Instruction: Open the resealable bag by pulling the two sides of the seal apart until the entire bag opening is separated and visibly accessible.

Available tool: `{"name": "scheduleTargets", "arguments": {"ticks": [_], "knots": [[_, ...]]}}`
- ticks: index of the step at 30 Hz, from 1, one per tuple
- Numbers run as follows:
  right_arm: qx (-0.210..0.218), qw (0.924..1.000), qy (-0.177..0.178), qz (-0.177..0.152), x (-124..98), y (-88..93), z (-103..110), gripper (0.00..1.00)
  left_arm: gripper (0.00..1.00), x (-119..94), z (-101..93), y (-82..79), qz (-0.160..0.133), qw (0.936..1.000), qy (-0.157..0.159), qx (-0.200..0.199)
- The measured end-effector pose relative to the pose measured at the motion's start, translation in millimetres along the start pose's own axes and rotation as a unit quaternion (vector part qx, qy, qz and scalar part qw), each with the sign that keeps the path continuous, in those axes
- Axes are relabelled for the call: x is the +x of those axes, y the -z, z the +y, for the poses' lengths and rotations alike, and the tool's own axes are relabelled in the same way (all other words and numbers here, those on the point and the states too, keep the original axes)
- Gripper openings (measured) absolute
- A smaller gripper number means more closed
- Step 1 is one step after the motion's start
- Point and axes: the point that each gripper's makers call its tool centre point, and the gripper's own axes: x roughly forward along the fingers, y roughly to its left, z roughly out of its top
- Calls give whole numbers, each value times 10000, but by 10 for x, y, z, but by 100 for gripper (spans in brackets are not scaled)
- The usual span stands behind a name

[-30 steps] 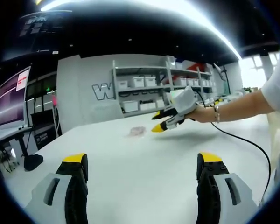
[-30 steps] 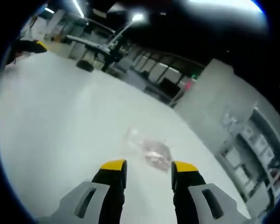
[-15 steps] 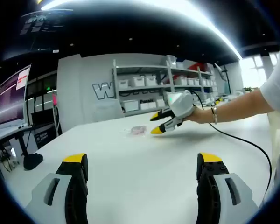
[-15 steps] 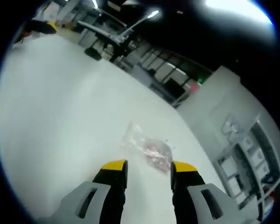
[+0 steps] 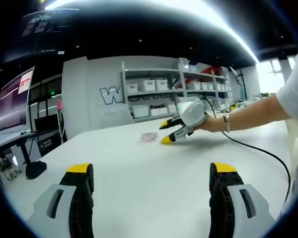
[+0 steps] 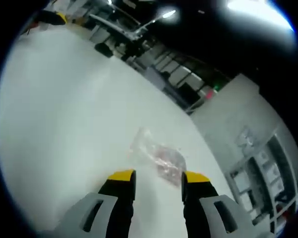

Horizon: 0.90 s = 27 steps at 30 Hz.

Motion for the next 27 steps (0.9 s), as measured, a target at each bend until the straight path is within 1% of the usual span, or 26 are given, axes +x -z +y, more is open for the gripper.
{"name": "scheduleTargets", "arguments": {"ticks": [3,10,17,24,27], "knots": [[-142,9999,4,-6,13,-11,5,34,96,6,7,4,-5,10000,-5,-11],[-299,9995,45,3,27,-10,5,34,96,5,15,22,2,10000,-23,-20],[-722,9974,62,-13,58,-66,42,33,96,-5,36,27,8,10000,-50,-16],[-806,9967,34,-44,120,-105,58,31,96,-29,68,16,-7,10000,-98,-8],[-847,9964,-21,-86,156,-118,64,28,96,-33,68,25,4,9999,-99,-11]]}}
